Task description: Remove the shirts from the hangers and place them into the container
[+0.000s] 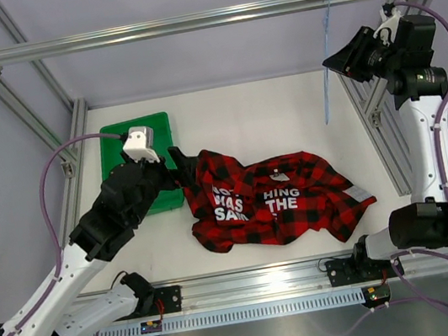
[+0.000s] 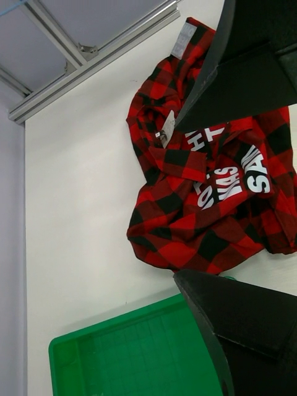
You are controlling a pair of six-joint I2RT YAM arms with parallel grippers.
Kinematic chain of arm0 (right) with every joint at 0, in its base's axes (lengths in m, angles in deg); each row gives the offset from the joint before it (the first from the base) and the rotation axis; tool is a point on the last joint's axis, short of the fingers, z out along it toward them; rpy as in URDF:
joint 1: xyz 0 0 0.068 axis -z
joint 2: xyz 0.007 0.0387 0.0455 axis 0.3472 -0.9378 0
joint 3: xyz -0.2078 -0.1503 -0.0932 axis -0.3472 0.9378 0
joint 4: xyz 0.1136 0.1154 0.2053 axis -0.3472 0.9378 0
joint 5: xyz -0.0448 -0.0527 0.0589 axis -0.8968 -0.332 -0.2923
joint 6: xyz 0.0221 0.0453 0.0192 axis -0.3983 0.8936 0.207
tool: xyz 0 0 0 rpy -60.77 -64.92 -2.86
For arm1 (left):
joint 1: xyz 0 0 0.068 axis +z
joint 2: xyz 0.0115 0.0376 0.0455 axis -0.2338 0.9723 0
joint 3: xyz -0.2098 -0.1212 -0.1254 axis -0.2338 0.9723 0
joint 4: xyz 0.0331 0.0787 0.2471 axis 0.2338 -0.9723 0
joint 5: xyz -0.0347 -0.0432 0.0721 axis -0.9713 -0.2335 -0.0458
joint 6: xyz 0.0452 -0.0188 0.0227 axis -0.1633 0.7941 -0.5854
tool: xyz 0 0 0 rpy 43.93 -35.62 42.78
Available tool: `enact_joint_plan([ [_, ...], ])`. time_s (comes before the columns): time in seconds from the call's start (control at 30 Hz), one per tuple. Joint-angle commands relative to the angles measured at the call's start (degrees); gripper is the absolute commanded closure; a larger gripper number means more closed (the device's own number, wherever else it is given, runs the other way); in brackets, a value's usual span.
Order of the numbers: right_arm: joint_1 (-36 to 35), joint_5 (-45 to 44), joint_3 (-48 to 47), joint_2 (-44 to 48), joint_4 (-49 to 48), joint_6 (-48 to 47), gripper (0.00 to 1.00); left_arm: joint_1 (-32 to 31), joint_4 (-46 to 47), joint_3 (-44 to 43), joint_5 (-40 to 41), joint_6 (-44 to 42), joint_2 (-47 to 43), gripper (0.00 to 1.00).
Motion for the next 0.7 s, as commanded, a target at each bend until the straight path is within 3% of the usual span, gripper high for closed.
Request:
enact_joint_plan([
  [0.0, 0.3, -2.6, 0.1, 3.2, 1.4, -2.6, 0.56, 0.8, 1.5, -0.4, -5.3, -1.1, -1.1, 0.01],
  [0.1, 0.3, -2.9, -0.3, 4.0, 1.5, -3.5, 0.37, 1.5, 2.1, 1.3, -8.5, -1.2, -1.2, 0.01],
  [0.23, 0.3, -3.2, -0.7, 7.0, 1.5, -4.3, 0.2, 1.8, 0.5, 1.9, -10.8, -0.6, 1.0, 0.01],
  [0.37, 0.3, -6.2, -1.9, 14.0, 5.1, -6.8, 0.11, 1.8, 0.1, 2.6, -15.4, -0.7, 4.3, 0.01],
  [0.57, 0.3, -7.0, -2.6, 25.2, 10.7, -8.7, 0.08, -0.1, -2.1, 2.4, -26.5, -4.9, 15.1, 0.01],
  [0.67, 0.3, -1.9, 3.1, 31.3, 7.4, -5.8, 0.07, -6.7, -4.2, -0.7, -20.6, -8.4, 20.5, 0.04],
])
